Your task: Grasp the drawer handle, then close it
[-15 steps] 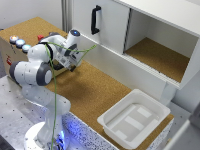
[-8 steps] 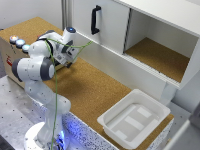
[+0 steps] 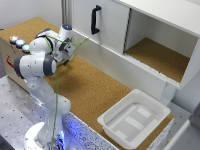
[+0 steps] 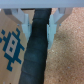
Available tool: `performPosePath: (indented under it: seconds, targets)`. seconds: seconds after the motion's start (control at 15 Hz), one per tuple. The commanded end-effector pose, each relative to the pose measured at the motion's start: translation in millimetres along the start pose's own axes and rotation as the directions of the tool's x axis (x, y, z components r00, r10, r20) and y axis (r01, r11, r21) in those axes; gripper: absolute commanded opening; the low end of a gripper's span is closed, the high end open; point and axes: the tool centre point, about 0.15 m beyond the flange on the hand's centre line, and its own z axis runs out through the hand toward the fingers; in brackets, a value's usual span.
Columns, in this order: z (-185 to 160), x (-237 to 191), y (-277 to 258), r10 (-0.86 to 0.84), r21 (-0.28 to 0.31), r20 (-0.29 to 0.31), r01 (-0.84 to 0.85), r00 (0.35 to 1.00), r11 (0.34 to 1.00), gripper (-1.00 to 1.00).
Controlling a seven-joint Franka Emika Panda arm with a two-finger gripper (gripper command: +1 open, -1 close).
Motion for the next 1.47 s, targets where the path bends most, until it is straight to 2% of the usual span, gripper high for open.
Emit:
performPosePath:
  seconds: [0.0,0.8,1.07,1.4]
  targets:
    - [18.1,12.1,-14.7,0.024,0.011,0.019,-0.024,1.0,1.0,1.0]
    - [-46.5,-9.2,18.2,0.152,0.017,-0.11,-0.151,0.982,0.988,1.0]
    - [-72.9,-18.0,33.3,0.181,-0.029,-0.122,-0.186,0.976,0.982,1.0]
    - [-104.6,-12.7,47.3,0.144,-0.125,-0.102,-0.156,0.984,0.98,1.0]
